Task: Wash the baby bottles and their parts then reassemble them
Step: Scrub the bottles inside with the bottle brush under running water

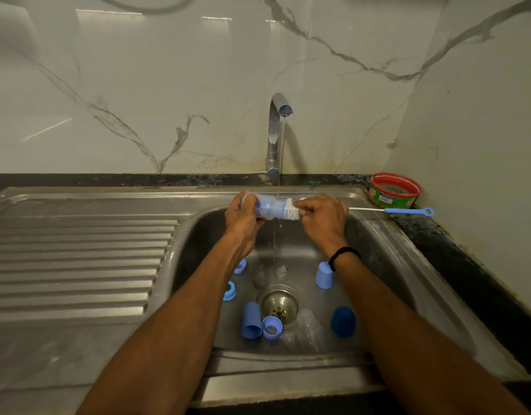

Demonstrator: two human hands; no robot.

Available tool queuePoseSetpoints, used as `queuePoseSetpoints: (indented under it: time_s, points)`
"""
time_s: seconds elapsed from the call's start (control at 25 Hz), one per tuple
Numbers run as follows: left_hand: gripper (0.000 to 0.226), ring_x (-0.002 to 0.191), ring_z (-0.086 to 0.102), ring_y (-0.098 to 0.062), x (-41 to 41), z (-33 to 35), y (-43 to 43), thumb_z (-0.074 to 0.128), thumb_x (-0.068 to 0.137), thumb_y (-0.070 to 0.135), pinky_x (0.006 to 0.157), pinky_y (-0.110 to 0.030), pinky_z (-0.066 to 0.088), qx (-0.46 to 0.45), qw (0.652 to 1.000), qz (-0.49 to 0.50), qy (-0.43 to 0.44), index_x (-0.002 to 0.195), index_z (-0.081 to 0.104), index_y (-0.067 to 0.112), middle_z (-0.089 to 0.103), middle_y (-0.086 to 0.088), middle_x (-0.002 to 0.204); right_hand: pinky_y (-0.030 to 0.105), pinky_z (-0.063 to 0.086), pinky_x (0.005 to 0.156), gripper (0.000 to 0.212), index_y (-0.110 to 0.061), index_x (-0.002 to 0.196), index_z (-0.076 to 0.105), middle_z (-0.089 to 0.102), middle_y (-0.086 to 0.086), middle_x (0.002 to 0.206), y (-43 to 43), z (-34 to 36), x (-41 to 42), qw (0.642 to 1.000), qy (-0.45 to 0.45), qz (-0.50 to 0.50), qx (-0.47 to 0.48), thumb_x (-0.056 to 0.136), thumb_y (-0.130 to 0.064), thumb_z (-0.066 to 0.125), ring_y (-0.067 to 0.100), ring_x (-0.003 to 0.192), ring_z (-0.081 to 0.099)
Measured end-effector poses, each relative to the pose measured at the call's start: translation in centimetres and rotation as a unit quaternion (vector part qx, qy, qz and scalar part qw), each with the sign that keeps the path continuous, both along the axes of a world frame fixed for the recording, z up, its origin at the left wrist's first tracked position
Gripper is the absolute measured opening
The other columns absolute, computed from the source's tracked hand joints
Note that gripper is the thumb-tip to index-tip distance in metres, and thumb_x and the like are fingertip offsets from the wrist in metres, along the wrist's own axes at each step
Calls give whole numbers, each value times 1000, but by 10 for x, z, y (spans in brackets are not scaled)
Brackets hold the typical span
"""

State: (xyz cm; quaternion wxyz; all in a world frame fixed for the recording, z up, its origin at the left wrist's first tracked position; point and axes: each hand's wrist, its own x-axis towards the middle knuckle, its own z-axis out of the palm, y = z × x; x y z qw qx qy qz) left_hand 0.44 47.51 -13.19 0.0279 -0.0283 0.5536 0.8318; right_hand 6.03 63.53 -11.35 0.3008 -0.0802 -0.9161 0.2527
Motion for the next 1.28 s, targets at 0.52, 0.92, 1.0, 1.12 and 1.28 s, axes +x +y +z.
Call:
queuePoseSetpoints:
  time_s: [0.52,0.92,1.0,1.12,1.28]
  points:
    - [19,100,70,-24,8,12,-5,68,95,24,87,-41,61,19,999,-15,-21,110,61,14,65,-11,112,35,30,96,28,-21,104,78,71,4,103,-5,2,3,998,42,-51,-1,79,-9,72,26,99,59]
    - [47,76,68,-15,-7,11,-20,68,90,51,69,-24,57,-32,998,-27,-51,110,67,8,75,-11,96,36,31,91,26,-19,100,79,71,5,97,-2,9,1,997,76,-27,1,80,-5,70,27,94,59]
    - [47,73,64,-14,-5,10,-18,67,90,52,69,-25,55,-65,996,-33,-46,109,68,9,74,-11,96,37,33,92,26,-19,100,79,71,6,96,-3,7,2,998,66,-13,13,80,-4,70,27,93,61]
    - [43,76,64,-15,-5,12,-14,68,91,49,73,-26,55,-89,996,0,-25,107,68,10,74,-11,97,45,41,94,27,-19,97,80,73,7,96,5,5,-1,997,67,-22,-21,78,-2,70,29,91,64]
    - [27,93,69,-21,-5,10,-21,68,95,36,87,-34,58,-69,998,-1,5,109,64,13,71,-12,109,48,44,93,27,-20,96,80,73,5,94,0,3,-1,997,68,-24,-23,76,-2,72,28,89,65]
